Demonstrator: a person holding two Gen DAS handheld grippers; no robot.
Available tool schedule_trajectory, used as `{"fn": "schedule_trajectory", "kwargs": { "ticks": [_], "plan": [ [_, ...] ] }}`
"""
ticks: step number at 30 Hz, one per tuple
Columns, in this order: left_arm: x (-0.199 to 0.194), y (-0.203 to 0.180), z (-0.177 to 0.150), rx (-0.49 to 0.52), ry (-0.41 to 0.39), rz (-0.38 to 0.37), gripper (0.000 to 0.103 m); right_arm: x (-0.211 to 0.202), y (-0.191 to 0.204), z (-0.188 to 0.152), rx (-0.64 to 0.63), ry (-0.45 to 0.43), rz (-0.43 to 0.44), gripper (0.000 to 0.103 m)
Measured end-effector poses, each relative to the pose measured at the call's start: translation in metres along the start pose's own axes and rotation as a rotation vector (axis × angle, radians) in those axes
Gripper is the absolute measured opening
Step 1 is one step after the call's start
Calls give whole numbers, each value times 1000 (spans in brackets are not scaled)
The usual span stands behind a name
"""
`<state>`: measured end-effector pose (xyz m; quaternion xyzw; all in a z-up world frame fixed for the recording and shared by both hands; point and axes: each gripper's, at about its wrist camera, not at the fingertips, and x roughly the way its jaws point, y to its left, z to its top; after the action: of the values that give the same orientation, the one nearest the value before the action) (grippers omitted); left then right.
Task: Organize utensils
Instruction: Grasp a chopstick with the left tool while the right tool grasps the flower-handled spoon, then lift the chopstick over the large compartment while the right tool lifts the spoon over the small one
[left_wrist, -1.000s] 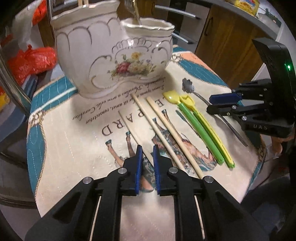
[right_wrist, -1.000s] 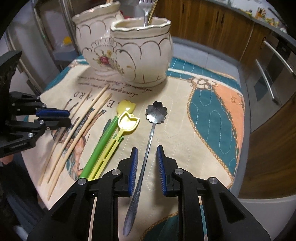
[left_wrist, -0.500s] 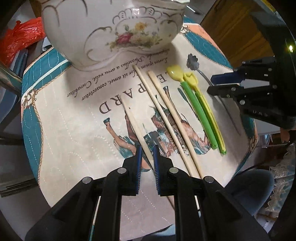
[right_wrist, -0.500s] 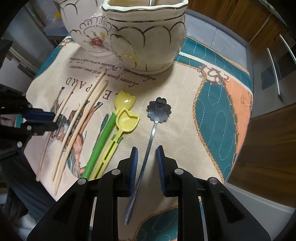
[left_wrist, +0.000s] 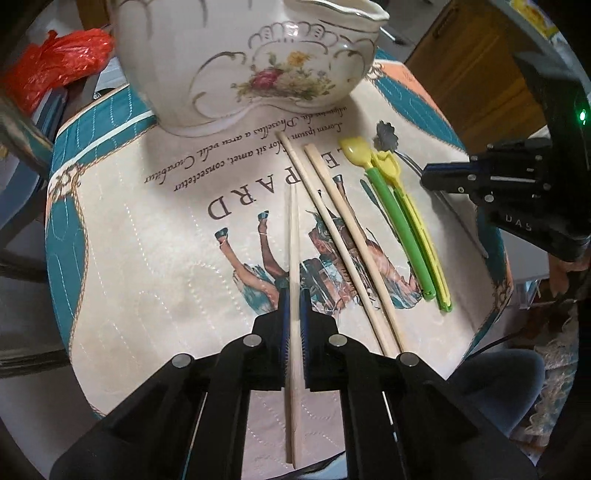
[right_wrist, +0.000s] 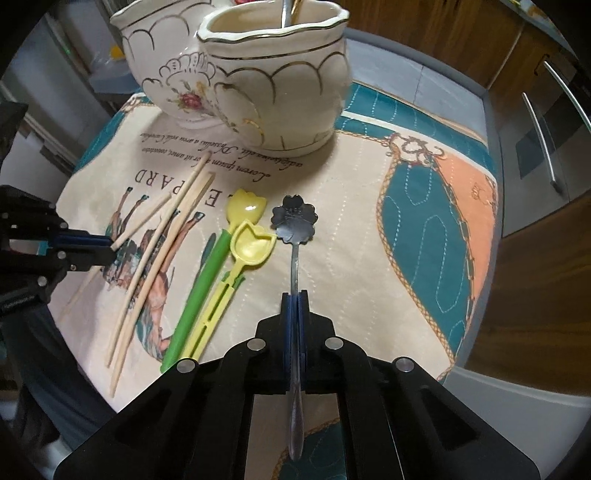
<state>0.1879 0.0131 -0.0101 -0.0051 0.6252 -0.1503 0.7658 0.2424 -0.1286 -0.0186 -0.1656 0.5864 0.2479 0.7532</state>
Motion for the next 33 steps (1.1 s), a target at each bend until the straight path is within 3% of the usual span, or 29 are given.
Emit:
{"fn": "schedule_trajectory", "kwargs": {
  "ticks": [5, 9, 16, 24, 33],
  "plan": [
    [-8, 11, -7, -9, 11, -14, 5, -9, -6, -5, 3, -16, 0, 4],
    [-5, 18, -10, 21, 44, 35, 5, -13, -4, -6, -11, -14, -15, 4],
    [-21, 18, -8, 18, 4, 48, 5, -31, 0, 1, -8, -87, 44, 4],
    [-23, 31, -11, 28, 16, 108, 5, -27, 13, 2, -44, -68, 46, 4],
    [-61, 24, -2, 32, -111, 79, 5, -57, 13, 8, -36, -169, 99, 4]
  ]
}}
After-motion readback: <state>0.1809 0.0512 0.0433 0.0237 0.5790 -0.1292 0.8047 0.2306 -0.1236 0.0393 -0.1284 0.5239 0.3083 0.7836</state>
